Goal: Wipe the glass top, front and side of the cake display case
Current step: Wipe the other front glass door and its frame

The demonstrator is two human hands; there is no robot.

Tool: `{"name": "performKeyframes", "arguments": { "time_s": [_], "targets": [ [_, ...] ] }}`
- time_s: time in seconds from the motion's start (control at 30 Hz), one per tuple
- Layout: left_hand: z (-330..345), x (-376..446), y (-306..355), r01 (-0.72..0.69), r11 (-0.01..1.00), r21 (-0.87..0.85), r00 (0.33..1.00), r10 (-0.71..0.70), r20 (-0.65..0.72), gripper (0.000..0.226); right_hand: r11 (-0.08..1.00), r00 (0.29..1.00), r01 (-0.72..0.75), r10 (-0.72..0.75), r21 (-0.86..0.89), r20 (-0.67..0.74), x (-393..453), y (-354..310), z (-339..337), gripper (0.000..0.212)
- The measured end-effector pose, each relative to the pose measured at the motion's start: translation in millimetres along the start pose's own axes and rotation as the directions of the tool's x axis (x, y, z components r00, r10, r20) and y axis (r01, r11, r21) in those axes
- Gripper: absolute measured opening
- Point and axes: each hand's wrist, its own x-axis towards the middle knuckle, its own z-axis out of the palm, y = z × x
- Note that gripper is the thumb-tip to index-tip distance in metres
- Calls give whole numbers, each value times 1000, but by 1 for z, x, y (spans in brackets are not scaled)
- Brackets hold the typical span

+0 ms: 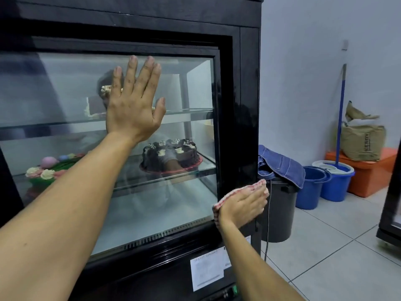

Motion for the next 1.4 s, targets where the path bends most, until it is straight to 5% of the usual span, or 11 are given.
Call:
{"name": "performKeyframes", "arguments": {
  "time_s": [0.37, 0.5, 0.57, 0.7, 0.77, 0.83, 0.93, 1.0, 1.1, 1.27, 1.4],
  "targets": [
    [1, 1, -3, -26, 1000, 12, 1000, 26, -18, 70, 898, 897, 437, -440, -60, -43, 84, -250, 17, 63],
    [2, 0, -2, -20, 1000, -9, 999, 20, -37, 70, 788, 793, 608, -608, -99, 31, 112, -323, 12, 63],
    [2, 0, -2, -18, 1000, -10, 999, 18, -41, 70, 701, 708, 706, -705, -101, 49, 122, -340, 15, 64],
    [3, 0, -1, -17, 1000, 5, 999, 17, -39, 70, 324, 338, 938, -935, -124, 111, 126, -347, 16, 62],
    [3, 0, -2, -15, 1000, 13, 999, 15, -43, 70, 223, 237, 968, -963, -114, 132, 132, -349, 16, 60],
    [2, 0, -2, -12, 1000, 13, 999, 12, -39, 70, 317, 330, 937, -941, -146, 79, 139, -350, 15, 62],
    [3, 1, -1, -12, 1000, 16, 999, 13, -50, 70, 611, 614, 781, -789, -126, -14, 133, -354, 19, 63],
    [5, 0, -2, -14, 1000, 19, 999, 15, -52, 70, 583, 588, 805, -809, -115, 13, 121, -355, 20, 65],
    [5, 0, -2, -10, 1000, 18, 998, 11, -63, 69, 409, 420, 902, -906, -141, 55, 126, -353, 20, 62],
    [6, -1, -3, -12, 1000, 26, 998, 13, -66, 69, 579, 583, 803, -813, -141, -18, 136, -341, 23, 63],
    [5, -1, -2, -13, 1000, 14, 998, 14, -58, 69, 523, 526, 841, -850, -137, -20, 130, -294, 24, 61]
  ]
}}
